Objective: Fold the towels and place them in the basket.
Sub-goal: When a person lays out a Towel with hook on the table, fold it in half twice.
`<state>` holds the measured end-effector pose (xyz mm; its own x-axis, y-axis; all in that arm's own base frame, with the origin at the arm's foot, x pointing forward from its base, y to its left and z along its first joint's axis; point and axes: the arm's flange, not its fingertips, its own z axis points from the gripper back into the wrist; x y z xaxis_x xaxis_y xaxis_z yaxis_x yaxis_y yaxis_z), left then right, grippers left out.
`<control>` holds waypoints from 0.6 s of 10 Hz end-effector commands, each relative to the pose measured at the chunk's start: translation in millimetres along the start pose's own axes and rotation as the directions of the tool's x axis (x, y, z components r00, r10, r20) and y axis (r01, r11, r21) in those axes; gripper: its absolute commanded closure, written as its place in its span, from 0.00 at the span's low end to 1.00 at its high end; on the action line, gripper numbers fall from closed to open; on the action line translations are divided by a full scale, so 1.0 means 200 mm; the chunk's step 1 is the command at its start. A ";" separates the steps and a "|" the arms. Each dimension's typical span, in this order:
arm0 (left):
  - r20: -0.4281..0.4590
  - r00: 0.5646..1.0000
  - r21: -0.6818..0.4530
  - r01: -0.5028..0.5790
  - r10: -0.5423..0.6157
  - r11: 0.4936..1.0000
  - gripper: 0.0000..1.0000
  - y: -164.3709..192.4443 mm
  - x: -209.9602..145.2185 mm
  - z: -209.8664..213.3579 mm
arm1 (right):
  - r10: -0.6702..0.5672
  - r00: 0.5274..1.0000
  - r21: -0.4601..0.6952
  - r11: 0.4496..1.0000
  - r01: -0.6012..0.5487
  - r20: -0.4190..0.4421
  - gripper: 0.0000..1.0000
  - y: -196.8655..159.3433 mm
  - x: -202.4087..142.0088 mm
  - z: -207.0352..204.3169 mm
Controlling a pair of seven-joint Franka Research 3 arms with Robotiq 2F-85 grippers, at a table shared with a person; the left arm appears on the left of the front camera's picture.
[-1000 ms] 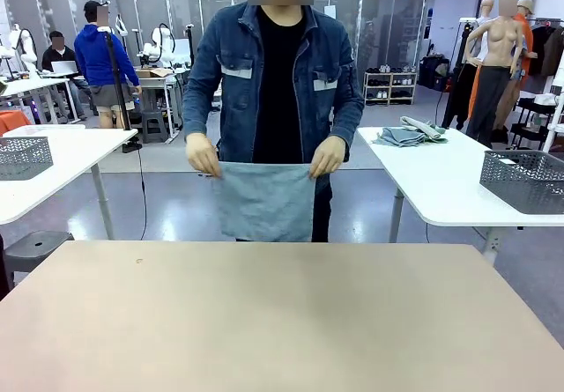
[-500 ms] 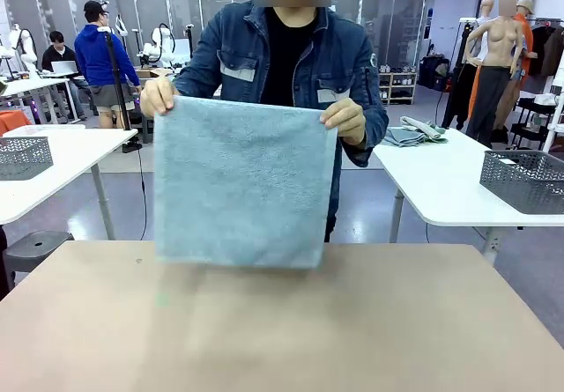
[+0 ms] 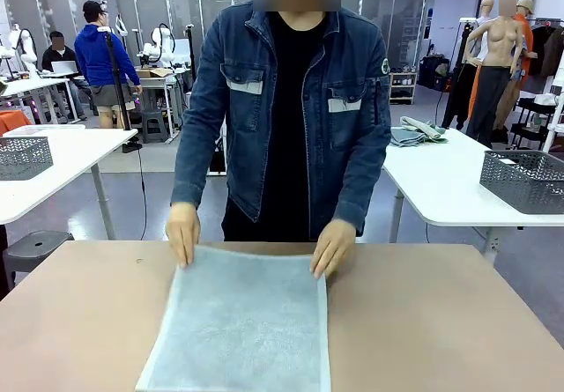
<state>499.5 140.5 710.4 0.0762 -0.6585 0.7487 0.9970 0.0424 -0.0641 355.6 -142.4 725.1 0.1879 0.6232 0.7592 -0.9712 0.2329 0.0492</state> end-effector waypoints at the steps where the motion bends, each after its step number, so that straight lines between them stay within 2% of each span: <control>1: 0.004 1.000 0.002 0.001 -0.001 1.000 0.00 0.00 0.00 0.00 | 0.003 1.000 0.002 1.000 -0.003 0.003 0.00 0.00 0.00 0.00; 6: 0.004 1.000 0.002 0.001 -0.001 1.000 0.00 0.00 0.00 0.00 | 0.003 1.000 0.002 1.000 -0.003 0.003 0.00 0.00 0.00 0.00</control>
<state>499.5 140.5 710.4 0.0762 -0.6585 0.7487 0.9970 0.0425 -0.0641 355.6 -142.4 725.1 0.1879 0.6232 0.7592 -0.9712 0.2329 0.0492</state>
